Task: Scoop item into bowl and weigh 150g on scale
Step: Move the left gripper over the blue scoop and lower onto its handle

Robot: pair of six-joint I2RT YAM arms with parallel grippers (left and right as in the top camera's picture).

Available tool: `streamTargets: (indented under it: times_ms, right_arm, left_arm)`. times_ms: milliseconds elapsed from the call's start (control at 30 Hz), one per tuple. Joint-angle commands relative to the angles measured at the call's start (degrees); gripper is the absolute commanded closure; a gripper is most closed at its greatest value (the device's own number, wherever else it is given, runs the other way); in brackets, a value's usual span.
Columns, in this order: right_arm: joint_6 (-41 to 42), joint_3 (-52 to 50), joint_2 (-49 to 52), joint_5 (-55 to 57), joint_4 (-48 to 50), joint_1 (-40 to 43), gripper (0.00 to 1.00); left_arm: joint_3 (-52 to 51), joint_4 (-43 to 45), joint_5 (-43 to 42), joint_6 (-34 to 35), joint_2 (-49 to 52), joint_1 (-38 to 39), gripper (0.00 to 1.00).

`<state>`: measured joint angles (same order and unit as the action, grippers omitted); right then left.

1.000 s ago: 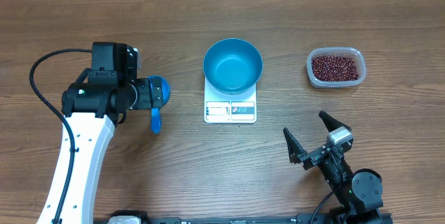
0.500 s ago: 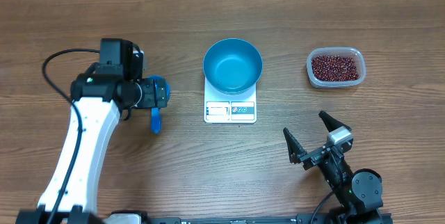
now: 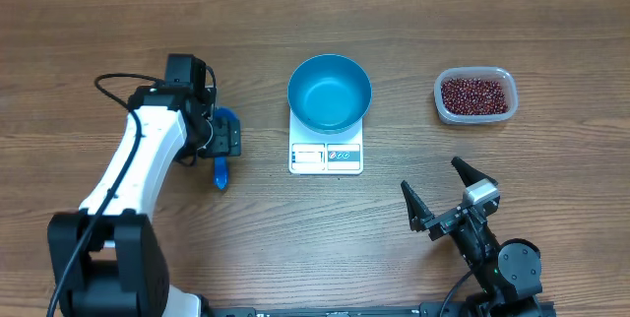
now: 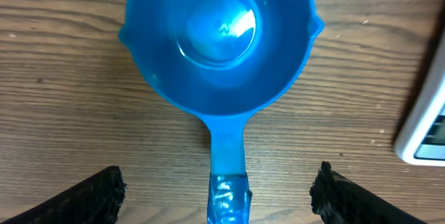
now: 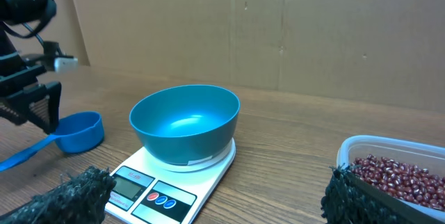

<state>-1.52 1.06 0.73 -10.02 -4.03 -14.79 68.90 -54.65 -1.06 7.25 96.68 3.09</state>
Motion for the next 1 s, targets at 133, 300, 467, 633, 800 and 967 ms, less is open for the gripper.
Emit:
streamTargets:
  times_ms: [133,300,467,633,800,967]
  right_arm:
    - [-0.3,-0.6,-0.5,0.6,0.3,-0.3,0.00]
    - [-0.3,-0.6,-0.5,0.6,0.3,-0.3,0.00]
    - [-0.3,-0.6,-0.6,0.6,0.3,-0.3,0.00]
    - [-0.3,-0.6,-0.6,0.6,0.3,-0.3,0.00]
    - [-0.3,-0.6,-0.6,0.6,0.3,-0.3,0.00]
    - [-0.3,-0.6,-0.6,0.6,0.3,-0.3,0.00]
  left_arm:
    - [-4.4,5.2,1.7,0.3,0.9,2.6,0.14]
    - [-6.9,9.7,1.9,1.8,0.9,2.6,0.16]
    - [-7.4,11.7,4.5,2.6,0.9,2.6,0.19]
    - [-7.4,12.8,4.6,2.6,1.5,2.6,0.22]
    - [-7.4,13.2,4.6,2.6,2.7,2.6,0.24]
    - [-7.4,13.6,4.6,3.1,3.5,2.6,0.30]
